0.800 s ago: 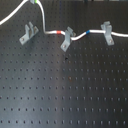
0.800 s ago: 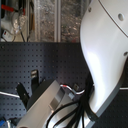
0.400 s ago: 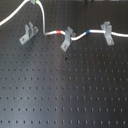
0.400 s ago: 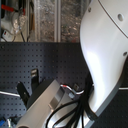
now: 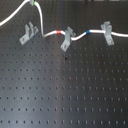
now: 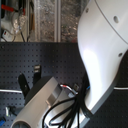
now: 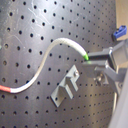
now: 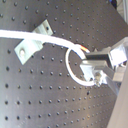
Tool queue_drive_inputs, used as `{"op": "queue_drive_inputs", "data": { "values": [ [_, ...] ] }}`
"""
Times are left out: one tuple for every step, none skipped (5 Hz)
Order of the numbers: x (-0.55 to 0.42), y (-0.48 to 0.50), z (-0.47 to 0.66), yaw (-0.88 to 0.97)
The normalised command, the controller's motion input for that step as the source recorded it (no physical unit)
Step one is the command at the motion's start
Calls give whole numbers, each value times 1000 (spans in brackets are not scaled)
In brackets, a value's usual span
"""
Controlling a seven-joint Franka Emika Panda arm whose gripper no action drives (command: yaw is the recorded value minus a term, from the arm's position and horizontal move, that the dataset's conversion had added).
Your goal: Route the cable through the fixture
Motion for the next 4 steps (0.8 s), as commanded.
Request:
{"op": "queue_drive_inputs", "data": {
  "values": [
    [-172,123,425,791],
    [-400,149,490,454],
    [-326,134,293,0],
    [-243,70,332,-243]
  ]
}}
